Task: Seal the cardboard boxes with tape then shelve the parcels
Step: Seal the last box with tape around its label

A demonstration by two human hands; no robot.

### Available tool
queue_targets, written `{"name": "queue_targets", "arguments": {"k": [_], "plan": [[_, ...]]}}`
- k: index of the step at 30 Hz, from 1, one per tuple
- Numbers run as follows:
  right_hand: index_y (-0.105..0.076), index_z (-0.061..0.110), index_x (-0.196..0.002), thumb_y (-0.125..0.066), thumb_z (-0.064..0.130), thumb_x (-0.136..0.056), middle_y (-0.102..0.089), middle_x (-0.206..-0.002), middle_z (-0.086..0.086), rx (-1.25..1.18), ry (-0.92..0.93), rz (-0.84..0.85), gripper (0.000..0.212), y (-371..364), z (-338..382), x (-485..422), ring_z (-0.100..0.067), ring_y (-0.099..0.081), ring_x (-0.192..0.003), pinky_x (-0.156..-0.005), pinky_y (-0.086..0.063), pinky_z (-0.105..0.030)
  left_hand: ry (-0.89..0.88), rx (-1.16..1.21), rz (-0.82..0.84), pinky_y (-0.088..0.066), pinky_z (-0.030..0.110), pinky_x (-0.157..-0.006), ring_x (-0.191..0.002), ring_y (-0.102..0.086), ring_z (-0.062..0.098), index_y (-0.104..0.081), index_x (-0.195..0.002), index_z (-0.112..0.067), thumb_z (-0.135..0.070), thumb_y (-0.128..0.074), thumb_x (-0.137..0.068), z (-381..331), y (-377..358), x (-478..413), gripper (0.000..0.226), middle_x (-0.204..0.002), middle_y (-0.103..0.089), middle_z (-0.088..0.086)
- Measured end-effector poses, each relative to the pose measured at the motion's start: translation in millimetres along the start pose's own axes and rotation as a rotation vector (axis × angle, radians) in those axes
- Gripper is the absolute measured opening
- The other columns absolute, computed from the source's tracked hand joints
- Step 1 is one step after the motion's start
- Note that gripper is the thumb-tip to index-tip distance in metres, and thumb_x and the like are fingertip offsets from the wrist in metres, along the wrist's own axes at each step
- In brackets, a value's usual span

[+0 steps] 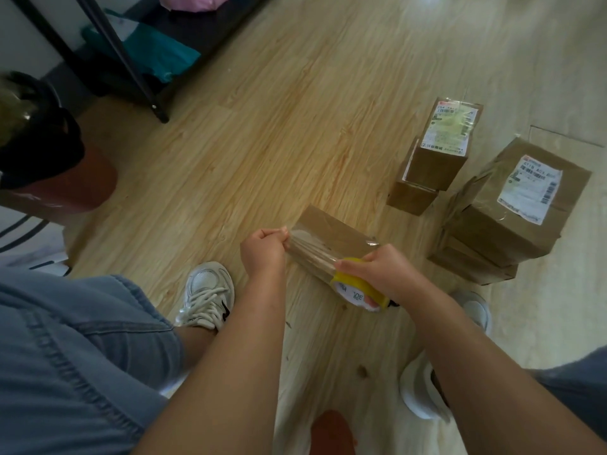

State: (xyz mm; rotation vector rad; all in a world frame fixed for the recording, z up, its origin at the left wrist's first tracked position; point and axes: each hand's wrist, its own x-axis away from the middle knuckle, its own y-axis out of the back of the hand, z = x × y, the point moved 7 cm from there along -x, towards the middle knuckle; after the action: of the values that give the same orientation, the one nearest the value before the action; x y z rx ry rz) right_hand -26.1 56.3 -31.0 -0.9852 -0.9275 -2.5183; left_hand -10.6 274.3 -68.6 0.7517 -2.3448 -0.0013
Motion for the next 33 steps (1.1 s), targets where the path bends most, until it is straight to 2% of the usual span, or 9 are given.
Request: {"name": "queue_targets", "arguments": {"k": [3, 6, 9, 13, 18, 23, 28, 30, 33], "plan": [[-0.063, -0.003, -0.077, -0.07, 0.058, -0.084, -0.065, -0.057, -0.017, -0.082, 0.03, 0.032, 0.061, 4.2, 0.9, 1.8, -0.019, -0.057, -0.05, -0.052, -0.043, -0.025, 0.028, 0.06, -0.026, -0.049, 0.03, -0.068, -0.065, -0.062, 0.013, -0.063, -0.07, -0.016, -0.012, -0.072, -0.087, 1.8, 2.4, -2.5, 0.019, -0.071, -0.068, -0.001], [-0.071, -0.01, -0.094, -0.068, 0.044, -0.09, -0.073, -0.076, -0.019, -0.289, 0.093, 0.053, 0.055, 9.8, 5.6, 4.6, -0.019, -0.066, -0.064, -0.061, -0.05, -0.017, 0.024, 0.109, -0.039, -0.047, 0.024, -0.06, -0.065, -0.061, 0.011, -0.062, -0.075, -0.014, -0.011, -0.07, -0.089, -4.5, 8.1, -9.0, 0.016, -0.079, -0.069, 0.001], [-0.068, -0.011, -0.087, -0.067, 0.045, -0.09, -0.068, -0.073, -0.023, -0.257, 0.111, 0.008, 0.057, 8.9, 4.0, 0.8, -0.02, -0.062, -0.065, -0.076, -0.055, -0.033, -0.025, 0.13, -0.054, -0.049, 0.023, -0.062, -0.064, -0.061, 0.01, -0.062, -0.077, -0.013, -0.01, -0.068, -0.089, -21.0, 8.4, -11.6, 0.014, -0.08, -0.07, 0.0], [-0.064, -0.001, -0.074, -0.067, 0.052, -0.088, -0.055, -0.05, -0.011, -0.066, 0.006, -0.072, 0.055, 12.7, -13.4, -4.7, -0.013, -0.051, -0.041, -0.052, -0.044, -0.026, -0.093, 0.086, -0.027, -0.048, 0.022, -0.063, -0.066, -0.061, 0.009, -0.062, -0.075, -0.015, -0.01, -0.07, -0.088, -36.0, 2.7, -13.5, 0.016, -0.078, -0.07, -0.001], [-0.059, 0.005, -0.071, -0.07, 0.06, -0.082, -0.051, -0.055, -0.008, -0.032, 0.031, -0.091, 0.057, 21.3, -11.9, -5.4, -0.02, -0.05, -0.053, -0.056, -0.041, -0.028, -0.025, 0.141, -0.043, -0.049, 0.022, -0.064, -0.066, -0.062, 0.009, -0.065, -0.077, -0.015, -0.014, -0.072, -0.088, -19.6, 6.3, -15.4, 0.013, -0.08, -0.071, -0.002], [-0.078, 0.013, -0.078, -0.068, 0.047, -0.088, -0.076, -0.076, -0.01, -0.365, 0.136, 0.034, 0.037, 26.2, -5.5, 0.9, -0.023, -0.074, -0.078, -0.088, -0.054, -0.03, -0.003, 0.16, -0.078, -0.051, 0.024, -0.072, -0.07, -0.064, 0.007, -0.068, -0.082, -0.018, -0.02, -0.072, -0.089, -18.4, 17.8, -30.6, 0.008, -0.083, -0.072, -0.005], [-0.073, 0.001, -0.079, -0.069, 0.058, -0.083, -0.06, -0.069, -0.025, -0.164, 0.093, -0.161, 0.057, 41.0, -7.5, -15.8, -0.022, -0.057, -0.063, -0.068, -0.053, -0.042, -0.014, 0.03, 0.02, -0.049, 0.024, -0.075, -0.077, -0.064, 0.007, -0.068, -0.079, -0.02, -0.024, -0.073, -0.088, -17.3, -2.4, -46.3, 0.011, -0.083, -0.072, -0.008], [-0.06, 0.011, -0.057, -0.068, 0.058, -0.084, -0.05, -0.054, -0.008, -0.054, 0.063, -0.218, 0.054, 41.6, -8.7, -22.7, -0.016, -0.049, -0.053, -0.057, -0.042, -0.036, 0.002, -0.014, 0.031, -0.046, 0.023, -0.07, -0.076, -0.063, 0.007, -0.068, -0.077, -0.022, -0.024, -0.073, -0.088, -12.1, -9.3, -54.1, 0.012, -0.082, -0.071, -0.009], [-0.053, 0.011, -0.059, -0.065, 0.059, -0.086, -0.042, -0.053, -0.002, 0.089, 0.061, -0.274, 0.056, 36.5, -7.7, -32.9, -0.015, -0.04, -0.049, -0.054, -0.033, -0.033, 0.012, -0.06, 0.025, -0.043, 0.024, -0.067, -0.073, -0.062, 0.007, -0.067, -0.074, -0.023, -0.025, -0.075, -0.086, -5.1, -16.0, -67.4, 0.015, -0.081, -0.071, -0.009]]}}
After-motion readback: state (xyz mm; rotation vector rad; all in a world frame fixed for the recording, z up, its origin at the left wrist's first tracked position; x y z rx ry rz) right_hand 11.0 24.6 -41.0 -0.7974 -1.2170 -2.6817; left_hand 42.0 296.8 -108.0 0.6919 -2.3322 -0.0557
